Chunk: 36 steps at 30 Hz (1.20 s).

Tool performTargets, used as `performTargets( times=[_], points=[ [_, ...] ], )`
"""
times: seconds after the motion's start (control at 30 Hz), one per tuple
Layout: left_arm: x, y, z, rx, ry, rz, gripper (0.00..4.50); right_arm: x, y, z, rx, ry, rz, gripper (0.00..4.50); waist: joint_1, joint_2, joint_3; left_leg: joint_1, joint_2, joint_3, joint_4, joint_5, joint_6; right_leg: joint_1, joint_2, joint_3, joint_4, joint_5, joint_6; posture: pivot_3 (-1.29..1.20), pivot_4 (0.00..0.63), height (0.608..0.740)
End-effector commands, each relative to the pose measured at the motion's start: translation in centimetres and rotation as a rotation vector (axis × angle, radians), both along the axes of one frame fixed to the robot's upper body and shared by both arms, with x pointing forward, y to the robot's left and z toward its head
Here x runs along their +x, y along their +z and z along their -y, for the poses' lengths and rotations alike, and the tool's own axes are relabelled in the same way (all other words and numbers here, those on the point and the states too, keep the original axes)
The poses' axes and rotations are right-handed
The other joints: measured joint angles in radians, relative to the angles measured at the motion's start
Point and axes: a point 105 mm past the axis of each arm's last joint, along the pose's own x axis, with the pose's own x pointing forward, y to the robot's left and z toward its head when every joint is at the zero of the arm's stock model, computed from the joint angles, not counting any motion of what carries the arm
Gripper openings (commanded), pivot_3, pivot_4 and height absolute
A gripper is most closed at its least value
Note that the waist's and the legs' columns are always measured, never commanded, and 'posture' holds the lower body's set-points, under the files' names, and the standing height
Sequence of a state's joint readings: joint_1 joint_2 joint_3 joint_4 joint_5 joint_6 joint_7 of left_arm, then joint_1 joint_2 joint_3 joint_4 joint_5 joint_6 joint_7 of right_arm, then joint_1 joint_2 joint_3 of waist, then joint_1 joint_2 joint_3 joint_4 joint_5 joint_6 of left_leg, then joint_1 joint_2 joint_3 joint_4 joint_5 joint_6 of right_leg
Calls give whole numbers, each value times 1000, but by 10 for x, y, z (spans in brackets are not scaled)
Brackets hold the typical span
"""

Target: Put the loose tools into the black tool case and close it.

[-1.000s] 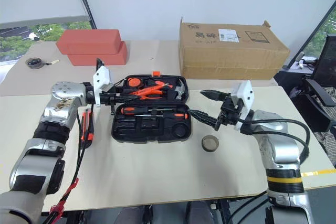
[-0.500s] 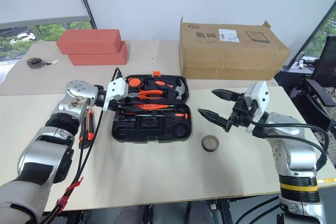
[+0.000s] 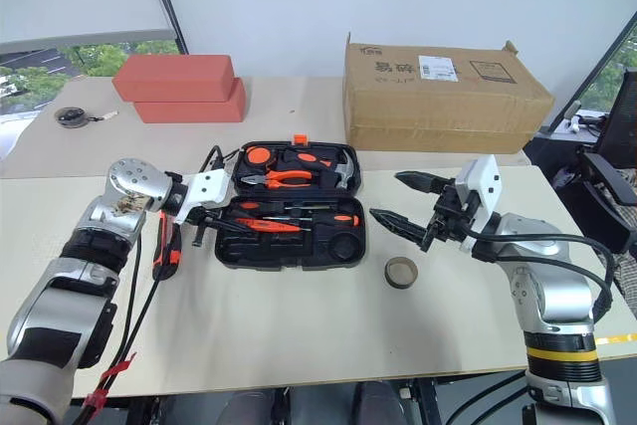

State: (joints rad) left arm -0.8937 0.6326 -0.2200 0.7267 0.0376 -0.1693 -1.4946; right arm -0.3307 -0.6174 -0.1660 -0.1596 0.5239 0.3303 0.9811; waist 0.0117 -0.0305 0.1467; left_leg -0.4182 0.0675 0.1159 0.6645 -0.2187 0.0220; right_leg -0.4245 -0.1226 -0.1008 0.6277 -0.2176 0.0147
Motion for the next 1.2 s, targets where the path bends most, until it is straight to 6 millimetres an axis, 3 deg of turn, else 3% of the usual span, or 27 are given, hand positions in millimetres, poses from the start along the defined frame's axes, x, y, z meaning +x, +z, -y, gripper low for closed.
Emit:
performTargets(
  times=[0.03, 0.43, 0.67, 0.7, 0.73, 0.97, 1.2],
  points=[
    [2, 5, -2, 16, 27, 40, 505, -3, 11, -3, -4, 20, 59, 4500, 0, 0, 0, 0, 0, 0, 0, 0, 0, 0, 0, 0, 0, 0, 0, 0, 150, 713],
    [-2, -1, -14, 54, 82, 40, 505, -2, 8, -3, -3, 27, 61, 4500, -1, 0, 0, 0, 0, 0, 2, 0, 0, 0, 0, 0, 2, 0, 0, 0, 150, 713],
    [-3, -3, -10, 49, 84, 32, 505, 0, 9, -4, -3, 31, 70, 4500, -1, 0, 0, 0, 0, 0, 4, 0, 0, 1, 0, 0, 2, 0, 0, 0, 150, 713],
    [-2, -3, -10, 50, 91, 36, 1505, 0, 9, -4, -3, 32, 71, 4500, -1, 0, 0, 0, 0, 0, 4, 0, 0, 1, 0, 0, 2, 0, 0, 0, 150, 713],
    [-1, -3, -11, 51, 96, 39, 1672, 0, 9, -4, -3, 32, 72, 4500, -1, 0, 0, 0, 0, 0, 4, 0, 0, 1, 0, 0, 2, 0, 0, 0, 150, 713],
    [3, 18, -11, 11, 100, 112, 4275, 0, 9, -7, 1, 40, 70, 4500, -1, 0, 0, 0, 0, 0, 4, 0, 0, 1, 0, 0, 2, 0, 0, 0, 150, 713],
    [-9, 71, 1, -251, 84, 123, 4275, 1, 9, -9, -2, 48, 68, 4500, 0, 0, 0, 0, 0, 0, 4, 0, 0, 1, 0, 0, 2, 0, 0, 0, 150, 713]
  ],
)
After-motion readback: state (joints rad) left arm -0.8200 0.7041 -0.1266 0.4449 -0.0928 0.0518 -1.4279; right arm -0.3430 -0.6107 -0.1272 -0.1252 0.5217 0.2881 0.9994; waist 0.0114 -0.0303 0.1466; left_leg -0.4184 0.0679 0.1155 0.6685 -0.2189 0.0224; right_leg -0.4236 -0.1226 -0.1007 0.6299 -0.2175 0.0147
